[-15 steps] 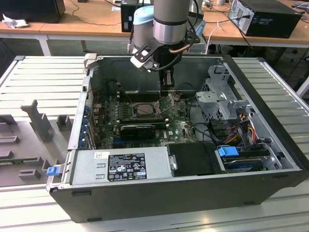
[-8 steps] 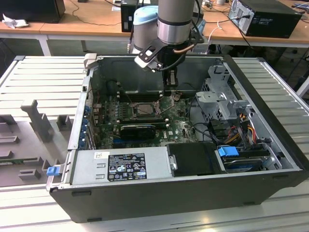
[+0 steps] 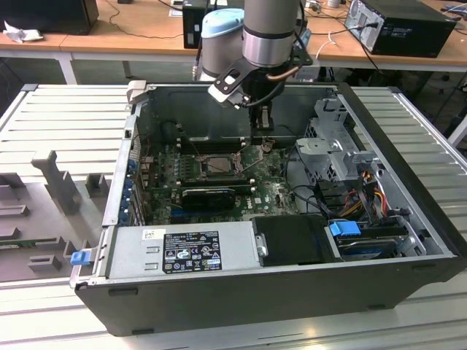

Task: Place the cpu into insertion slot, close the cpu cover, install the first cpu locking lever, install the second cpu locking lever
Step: 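Close the cpu cover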

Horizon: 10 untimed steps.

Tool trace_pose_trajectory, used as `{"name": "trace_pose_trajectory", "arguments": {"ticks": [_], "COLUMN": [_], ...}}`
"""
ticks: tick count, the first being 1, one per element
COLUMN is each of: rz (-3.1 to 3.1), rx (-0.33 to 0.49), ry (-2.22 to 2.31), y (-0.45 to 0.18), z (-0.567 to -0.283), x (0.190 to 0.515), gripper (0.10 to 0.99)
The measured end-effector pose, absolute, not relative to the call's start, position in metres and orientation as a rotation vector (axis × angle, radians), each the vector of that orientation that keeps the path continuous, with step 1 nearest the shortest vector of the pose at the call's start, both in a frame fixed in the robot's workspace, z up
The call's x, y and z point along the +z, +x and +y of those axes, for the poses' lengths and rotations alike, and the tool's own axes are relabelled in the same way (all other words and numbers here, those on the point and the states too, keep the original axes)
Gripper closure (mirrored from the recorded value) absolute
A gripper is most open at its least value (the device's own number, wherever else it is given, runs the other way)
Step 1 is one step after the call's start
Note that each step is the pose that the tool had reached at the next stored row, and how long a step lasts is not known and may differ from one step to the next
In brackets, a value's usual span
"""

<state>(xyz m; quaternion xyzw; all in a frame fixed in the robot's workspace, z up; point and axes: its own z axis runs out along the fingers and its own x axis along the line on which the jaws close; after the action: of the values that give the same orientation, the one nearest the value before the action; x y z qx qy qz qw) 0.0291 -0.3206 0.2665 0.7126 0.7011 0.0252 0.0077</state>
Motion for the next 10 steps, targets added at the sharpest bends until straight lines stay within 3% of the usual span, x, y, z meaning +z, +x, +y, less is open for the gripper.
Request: {"name": "trace_pose_trajectory", "arguments": {"ticks": [10], "rz": [2.192], "rx": [0.078], "ry": [2.228], "y": [0.044], "z": [-0.321], "x": [0.267], "gripper": [0.98]}}
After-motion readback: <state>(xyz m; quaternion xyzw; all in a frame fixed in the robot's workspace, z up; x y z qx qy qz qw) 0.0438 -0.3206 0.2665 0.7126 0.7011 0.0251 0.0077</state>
